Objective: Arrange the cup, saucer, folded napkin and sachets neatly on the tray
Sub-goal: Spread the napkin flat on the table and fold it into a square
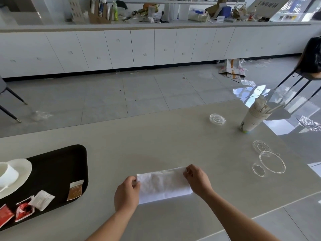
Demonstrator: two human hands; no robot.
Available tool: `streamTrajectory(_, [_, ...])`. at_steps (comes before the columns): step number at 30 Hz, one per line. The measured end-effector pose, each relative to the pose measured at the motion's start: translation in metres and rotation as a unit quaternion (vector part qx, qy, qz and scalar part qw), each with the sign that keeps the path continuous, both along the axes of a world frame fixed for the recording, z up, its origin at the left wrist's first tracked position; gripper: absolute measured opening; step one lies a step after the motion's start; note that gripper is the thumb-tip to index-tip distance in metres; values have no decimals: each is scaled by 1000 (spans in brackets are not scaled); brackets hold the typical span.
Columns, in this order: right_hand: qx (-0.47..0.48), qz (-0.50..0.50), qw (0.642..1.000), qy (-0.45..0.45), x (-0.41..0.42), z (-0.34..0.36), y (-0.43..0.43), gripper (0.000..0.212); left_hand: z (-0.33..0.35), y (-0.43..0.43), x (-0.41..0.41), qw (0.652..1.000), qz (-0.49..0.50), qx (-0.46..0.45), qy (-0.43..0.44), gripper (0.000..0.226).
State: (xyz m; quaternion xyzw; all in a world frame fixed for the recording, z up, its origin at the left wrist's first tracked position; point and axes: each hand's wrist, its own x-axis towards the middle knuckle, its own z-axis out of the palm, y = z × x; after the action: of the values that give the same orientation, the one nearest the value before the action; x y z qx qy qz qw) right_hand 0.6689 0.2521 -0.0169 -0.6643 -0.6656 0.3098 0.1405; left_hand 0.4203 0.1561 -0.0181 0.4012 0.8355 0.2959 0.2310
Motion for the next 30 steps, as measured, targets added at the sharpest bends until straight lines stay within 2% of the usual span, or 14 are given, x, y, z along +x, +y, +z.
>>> streamTrajectory(13, [-12,16,999,-47,-4,-14,15,17,-14,16,-1,998,51,-42,-10,20])
streamTrajectory(19, [-12,35,998,-60,-4,-17,21,18,-20,17,-3,997,56,-46,-7,17])
streamTrajectory(24, [-23,0,998,-56,-5,-22,21,16,-22,18,-2,998,58,-26,-5,12])
streamTrajectory(28, [-28,-8,999,-36,-6,-20,20,29,-21,16,0,998,59,-28,9,25])
streamTrajectory(30, [2,-20,999,-27,-5,-15,15,33,-19,9,2,998,54,-2,35,33])
